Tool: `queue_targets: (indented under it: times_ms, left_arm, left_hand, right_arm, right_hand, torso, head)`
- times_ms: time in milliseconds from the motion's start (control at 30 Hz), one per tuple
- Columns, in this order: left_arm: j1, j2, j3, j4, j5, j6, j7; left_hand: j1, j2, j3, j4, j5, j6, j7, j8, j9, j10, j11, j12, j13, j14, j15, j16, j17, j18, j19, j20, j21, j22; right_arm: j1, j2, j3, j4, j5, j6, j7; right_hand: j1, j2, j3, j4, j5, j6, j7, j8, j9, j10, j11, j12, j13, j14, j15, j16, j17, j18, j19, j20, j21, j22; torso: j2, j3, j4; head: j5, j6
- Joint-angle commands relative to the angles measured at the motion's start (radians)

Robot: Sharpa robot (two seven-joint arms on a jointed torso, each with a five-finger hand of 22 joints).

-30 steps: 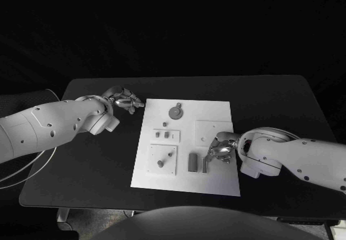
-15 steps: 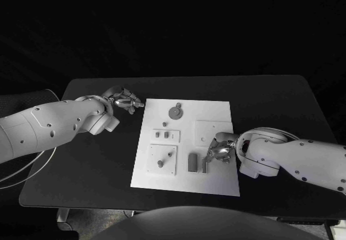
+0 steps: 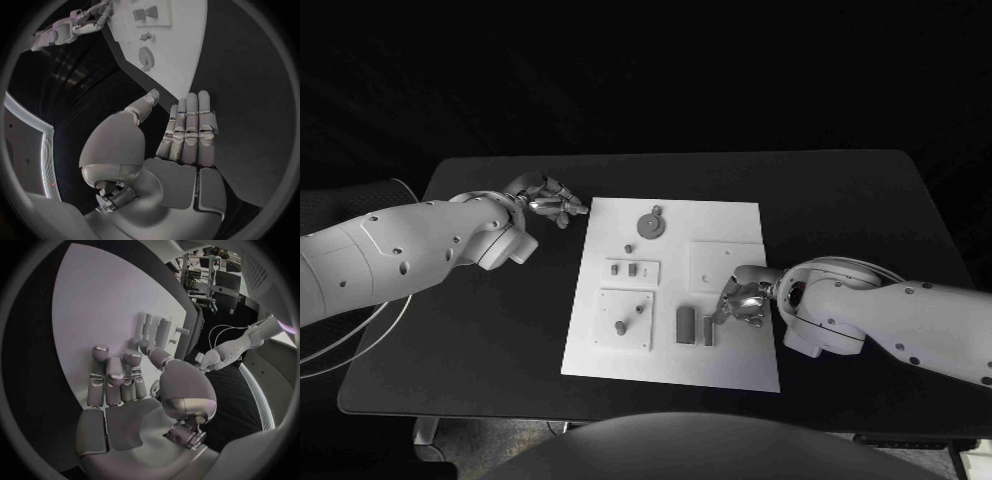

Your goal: Assemble the parts on the task board

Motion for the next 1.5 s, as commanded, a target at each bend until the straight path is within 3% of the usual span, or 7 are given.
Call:
queue_targets:
  times_ms: [33,300,700,900,1100,1200,1500]
  left_arm:
    - [0.001,0.000,0.000,0.003,0.008,-0.002,0.029]
    - [0.001,-0.004,0.000,0.006,0.059,-0.002,0.113]
    - [0.006,-0.013,0.005,0.042,0.181,0.035,0.203]
    - [0.017,-0.007,0.006,0.049,0.220,0.039,0.213]
    - [0.028,0.021,0.007,0.016,0.288,0.040,0.215]
    - [0.038,0.027,0.007,0.000,0.307,0.047,0.217]
    - [0.048,0.061,0.008,-0.083,0.376,0.126,0.264]
  left_hand:
    - [-0.004,-0.006,-0.001,0.007,0.001,-0.006,0.001,0.007,-0.001,-0.004,0.005,-0.003,0.001,0.005,0.001,-0.007,0.001,0.014,0.008,-0.001,-0.006,0.001]
    - [-0.012,-0.015,-0.008,0.009,0.001,0.005,-0.004,0.014,0.000,0.011,-0.001,0.005,0.006,0.002,0.004,-0.015,0.003,0.012,0.001,0.001,-0.013,0.001]
    - [-0.049,-0.014,-0.019,0.008,-0.004,0.005,-0.011,0.018,-0.004,0.009,0.003,-0.023,-0.005,-0.107,0.058,-0.136,-0.065,0.003,-0.102,0.052,-0.110,-0.053]
    - [-0.067,-0.010,-0.043,-0.012,-0.004,-0.025,-0.012,0.006,-0.008,-0.044,0.015,-0.070,-0.031,-0.176,0.085,-0.195,-0.103,0.001,-0.153,0.078,-0.149,-0.083]
    - [-0.073,-0.012,-0.044,-0.023,-0.004,-0.056,-0.021,-0.008,-0.013,-0.103,0.014,-0.106,-0.065,-0.239,0.106,-0.247,-0.144,0.009,-0.192,0.101,-0.150,-0.115]
    - [-0.074,-0.013,-0.041,-0.025,-0.004,-0.065,-0.023,-0.011,-0.013,-0.118,0.014,-0.107,-0.077,-0.247,0.109,-0.256,-0.155,0.011,-0.202,0.105,-0.149,-0.127]
    - [-0.077,-0.010,-0.035,-0.024,-0.004,-0.088,-0.034,-0.019,-0.012,-0.147,0.005,-0.105,-0.104,-0.251,0.104,-0.265,-0.176,0.007,-0.218,0.109,-0.148,-0.155]
  right_arm:
    - [-0.001,-0.022,0.000,0.006,-0.003,-0.014,0.120]
    - [0.006,-0.053,0.023,0.008,0.065,-0.120,0.294]
    - [0.013,0.042,0.106,-0.258,0.262,-0.171,0.568]
    - [0.013,0.125,0.139,-0.424,0.360,-0.163,0.653]
    - [0.009,0.217,0.164,-0.616,0.456,-0.132,0.720]
    - [-0.004,0.250,0.178,-0.689,0.492,-0.125,0.741]
    - [-0.045,0.306,0.230,-0.816,0.584,-0.092,0.795]
  right_hand:
    - [-0.013,-0.032,-0.002,0.015,-0.006,-0.014,0.007,-0.005,-0.004,0.000,0.011,0.002,0.001,-0.006,-0.002,-0.005,-0.006,0.007,0.001,0.004,-0.002,0.005]
    - [-0.023,-0.091,0.002,0.059,-0.024,-0.040,0.017,-0.018,-0.012,-0.002,0.021,0.012,0.007,0.001,-0.010,-0.001,0.004,0.007,0.008,0.000,-0.001,0.003]
    - [-0.003,-0.049,-0.007,0.029,-0.017,-0.064,0.025,-0.016,-0.001,-0.069,0.029,-0.071,-0.051,-0.058,-0.012,-0.083,-0.052,0.006,-0.058,0.027,-0.049,-0.013]
    - [-0.013,-0.030,0.020,0.013,-0.007,-0.111,0.055,-0.026,0.007,-0.164,0.065,-0.334,-0.266,-0.186,0.032,-0.329,-0.171,-0.018,-0.207,0.094,-0.208,-0.097]
    - [-0.012,-0.021,0.034,0.002,-0.007,-0.190,0.101,-0.049,-0.005,-0.212,0.136,-0.613,-0.516,-0.293,0.151,-0.694,-0.334,-0.058,-0.401,0.160,-0.388,-0.188]
    - [-0.013,-0.011,0.018,0.011,-0.008,-0.214,0.105,-0.052,-0.017,-0.217,0.158,-0.703,-0.602,-0.318,0.179,-0.813,-0.367,-0.071,-0.464,0.180,-0.432,-0.203]
    - [-0.004,0.014,-0.006,0.020,-0.033,-0.260,0.108,-0.061,-0.051,-0.227,0.183,-0.798,-0.716,-0.350,0.207,-0.947,-0.391,-0.086,-0.547,0.205,-0.509,-0.229]
  torso:
    - [-0.001,0.0005,0.0001]
    - [-0.001,-0.0003,-0.0006]
    - [-0.008,-0.0009,-0.0013]
    - [-0.017,0.0008,-0.0013]
    - [-0.037,0.0018,0.0017]
    - [-0.046,0.0024,0.0025]
    - [-0.064,0.0121,-0.0077]
  head:
    - [-0.002,0.000]
    - [-0.010,0.013]
    - [-0.027,0.116]
    - [-0.035,0.175]
    - [-0.041,0.223]
    - [-0.040,0.242]
    - [-0.031,0.290]
